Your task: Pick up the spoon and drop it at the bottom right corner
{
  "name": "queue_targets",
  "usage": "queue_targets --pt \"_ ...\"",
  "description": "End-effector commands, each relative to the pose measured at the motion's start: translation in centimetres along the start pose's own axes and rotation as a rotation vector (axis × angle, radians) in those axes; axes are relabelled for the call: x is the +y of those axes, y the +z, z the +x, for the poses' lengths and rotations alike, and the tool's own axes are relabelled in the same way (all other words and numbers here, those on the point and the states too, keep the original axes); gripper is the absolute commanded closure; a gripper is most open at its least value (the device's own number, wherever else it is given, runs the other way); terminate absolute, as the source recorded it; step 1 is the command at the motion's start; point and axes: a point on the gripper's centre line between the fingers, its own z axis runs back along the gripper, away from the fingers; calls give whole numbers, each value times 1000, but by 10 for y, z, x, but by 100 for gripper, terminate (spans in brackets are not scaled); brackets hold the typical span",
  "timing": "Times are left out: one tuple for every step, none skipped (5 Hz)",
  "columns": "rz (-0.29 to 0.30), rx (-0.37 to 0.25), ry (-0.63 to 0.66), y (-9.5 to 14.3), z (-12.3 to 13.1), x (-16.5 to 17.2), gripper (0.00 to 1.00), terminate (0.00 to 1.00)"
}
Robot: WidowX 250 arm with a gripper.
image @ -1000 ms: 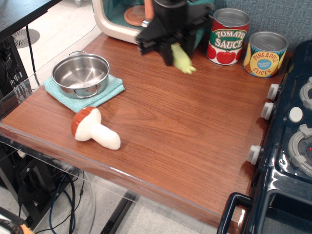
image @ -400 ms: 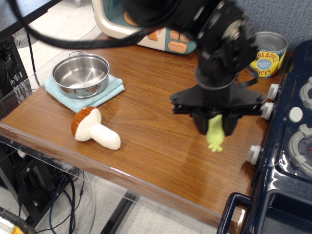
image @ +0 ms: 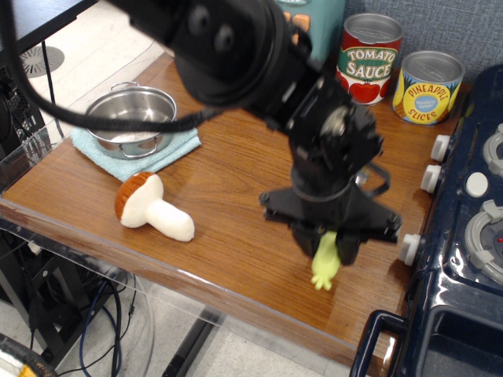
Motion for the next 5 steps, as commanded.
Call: queue_targets --pt "-14 -5 -49 -5 -1 31 100 0" --pt "-6 -16 -8 -6 1 34 0 0" --pt "-7 -18 -25 -4 7 34 0 0" --pt "-30 -44 2 1 14 37 0 0" --pt "-58 -113 26 23 28 41 0 0"
